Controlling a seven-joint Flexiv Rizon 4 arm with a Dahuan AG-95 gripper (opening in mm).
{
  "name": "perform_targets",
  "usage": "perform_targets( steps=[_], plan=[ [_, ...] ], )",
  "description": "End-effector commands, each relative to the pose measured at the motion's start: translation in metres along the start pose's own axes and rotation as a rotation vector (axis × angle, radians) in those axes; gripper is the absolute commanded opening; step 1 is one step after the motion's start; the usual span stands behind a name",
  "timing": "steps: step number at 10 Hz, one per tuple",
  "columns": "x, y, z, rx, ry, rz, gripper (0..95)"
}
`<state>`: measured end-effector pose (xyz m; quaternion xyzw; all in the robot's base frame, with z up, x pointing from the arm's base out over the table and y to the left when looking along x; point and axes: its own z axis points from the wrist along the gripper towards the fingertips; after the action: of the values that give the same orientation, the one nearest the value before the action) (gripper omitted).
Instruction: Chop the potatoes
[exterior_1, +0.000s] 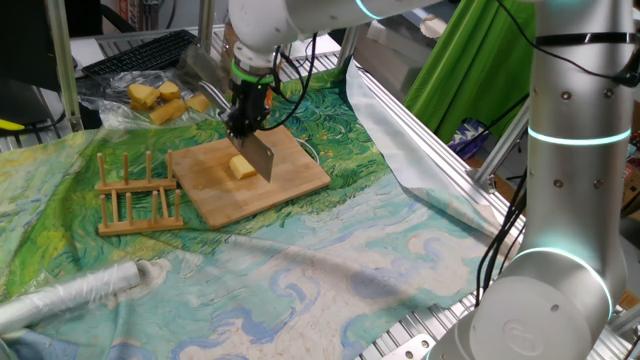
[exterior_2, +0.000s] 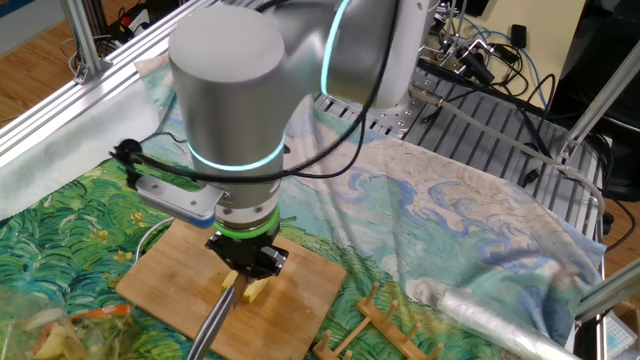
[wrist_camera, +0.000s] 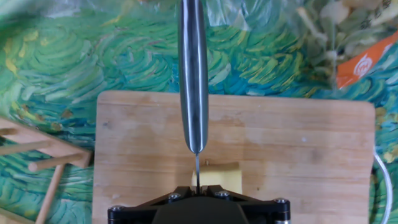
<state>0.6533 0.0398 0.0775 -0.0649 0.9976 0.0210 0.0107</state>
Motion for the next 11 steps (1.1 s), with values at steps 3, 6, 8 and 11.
perform_targets(
  steps=[3,6,8,11],
  plan=[
    [0.009,-0.001,0.011,0.005,-0.011,0.003,0.0],
    [0.012,-0.002,0.016,0.005,-0.015,0.007,0.0],
    [0.012,-0.002,0.019,0.006,-0.021,0.007,0.0],
    [0.012,-0.003,0.021,0.008,-0.03,0.0,0.0]
  ],
)
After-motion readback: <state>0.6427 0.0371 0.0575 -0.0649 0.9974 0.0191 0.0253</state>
